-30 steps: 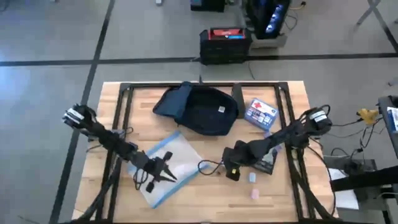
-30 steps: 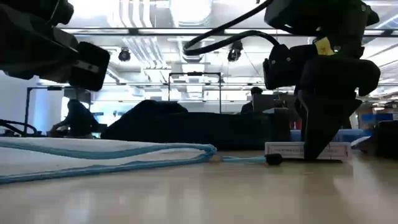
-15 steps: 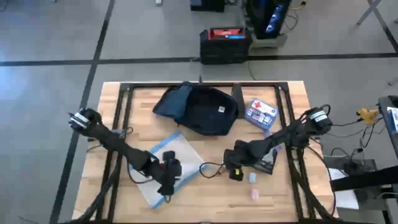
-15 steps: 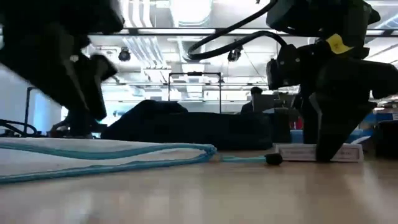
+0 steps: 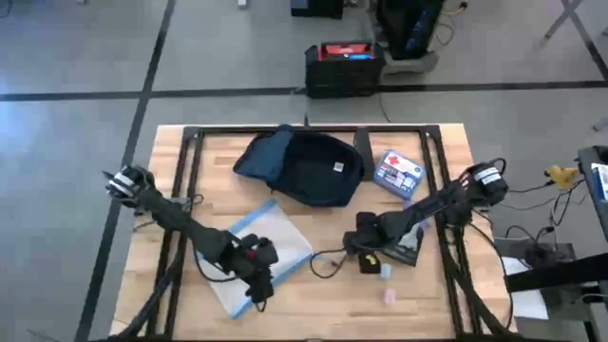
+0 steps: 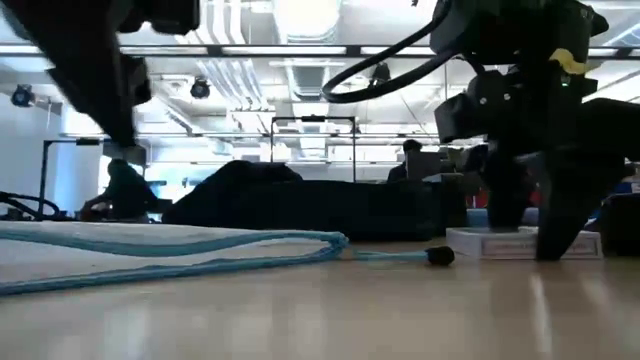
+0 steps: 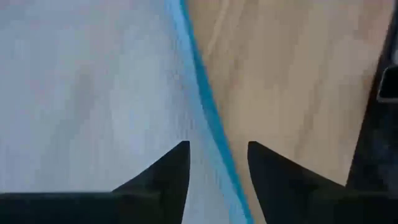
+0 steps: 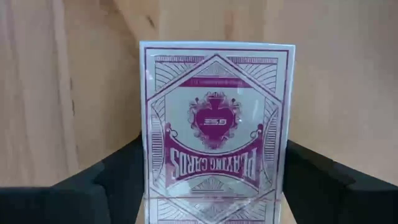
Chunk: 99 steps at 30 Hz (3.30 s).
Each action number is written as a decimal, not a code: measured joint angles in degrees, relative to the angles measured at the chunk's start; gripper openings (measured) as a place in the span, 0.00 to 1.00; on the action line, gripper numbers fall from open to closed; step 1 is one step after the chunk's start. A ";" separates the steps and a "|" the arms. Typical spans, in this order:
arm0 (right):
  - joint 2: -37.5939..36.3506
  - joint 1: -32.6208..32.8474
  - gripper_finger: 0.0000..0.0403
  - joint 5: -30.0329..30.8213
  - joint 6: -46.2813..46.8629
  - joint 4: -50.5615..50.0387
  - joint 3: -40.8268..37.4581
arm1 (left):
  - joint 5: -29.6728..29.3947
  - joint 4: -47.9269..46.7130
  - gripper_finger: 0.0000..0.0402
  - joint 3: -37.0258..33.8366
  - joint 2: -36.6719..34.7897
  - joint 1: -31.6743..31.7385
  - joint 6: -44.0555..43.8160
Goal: Unpack backpack
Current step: Put the pink play cards into the zip bag
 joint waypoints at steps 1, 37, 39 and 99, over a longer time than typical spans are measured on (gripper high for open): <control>0.00 0.00 0.71 0.00 -0.34 0.00 0.00 | 0.08 0.04 0.34 -0.13 0.00 -0.23 0.06; 0.07 -0.07 0.71 -0.14 9.69 1.03 -0.28 | 1.90 -23.82 0.29 15.09 16.70 -5.22 0.37; 0.07 -0.07 0.71 -0.04 10.27 1.07 -0.28 | 0.56 -23.64 0.30 15.23 16.70 -5.29 0.37; 3.65 8.61 0.71 5.63 -10.69 19.85 15.13 | -12.93 15.99 0.00 -2.59 -0.33 1.98 0.88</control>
